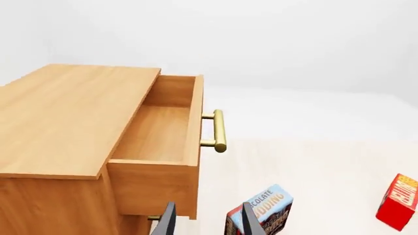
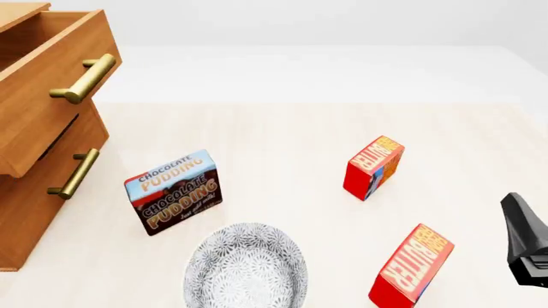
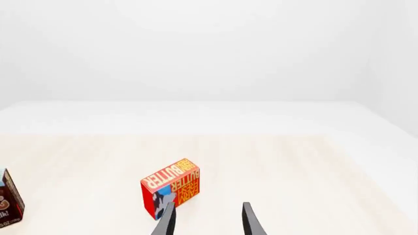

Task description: Put the butter at the front in the top drawer of the cabinet and close it.

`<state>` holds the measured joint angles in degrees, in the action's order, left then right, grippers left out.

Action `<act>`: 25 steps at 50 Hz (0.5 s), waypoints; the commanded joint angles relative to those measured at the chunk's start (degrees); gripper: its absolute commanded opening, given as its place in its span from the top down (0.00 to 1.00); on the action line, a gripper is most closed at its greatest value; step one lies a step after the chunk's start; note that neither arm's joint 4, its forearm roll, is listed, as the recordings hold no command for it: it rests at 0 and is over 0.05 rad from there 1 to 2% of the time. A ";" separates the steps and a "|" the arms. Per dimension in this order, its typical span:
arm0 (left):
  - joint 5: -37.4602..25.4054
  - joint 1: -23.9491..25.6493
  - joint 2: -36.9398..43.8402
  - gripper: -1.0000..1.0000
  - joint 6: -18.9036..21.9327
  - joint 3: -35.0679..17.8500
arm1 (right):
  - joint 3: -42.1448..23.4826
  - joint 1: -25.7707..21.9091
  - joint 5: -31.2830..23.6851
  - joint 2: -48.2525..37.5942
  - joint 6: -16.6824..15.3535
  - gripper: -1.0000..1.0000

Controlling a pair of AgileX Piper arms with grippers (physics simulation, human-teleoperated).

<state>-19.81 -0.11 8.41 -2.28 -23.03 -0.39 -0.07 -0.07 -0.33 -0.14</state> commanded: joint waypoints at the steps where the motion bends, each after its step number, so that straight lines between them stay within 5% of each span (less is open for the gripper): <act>1: -6.99 0.43 6.67 0.00 -0.59 -10.42 | 0.07 0.02 0.08 -0.03 0.05 0.00; 16: -17.82 -2.84 12.89 0.00 0.35 -22.36 | 0.07 0.02 0.08 -0.03 0.05 0.00; 25: -22.56 -0.33 16.63 0.00 -2.45 -28.52 | 0.07 0.02 0.08 -0.03 0.05 0.00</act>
<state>-36.83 -1.21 20.95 -3.12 -44.73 -0.39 -0.07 -0.07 -0.33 -0.14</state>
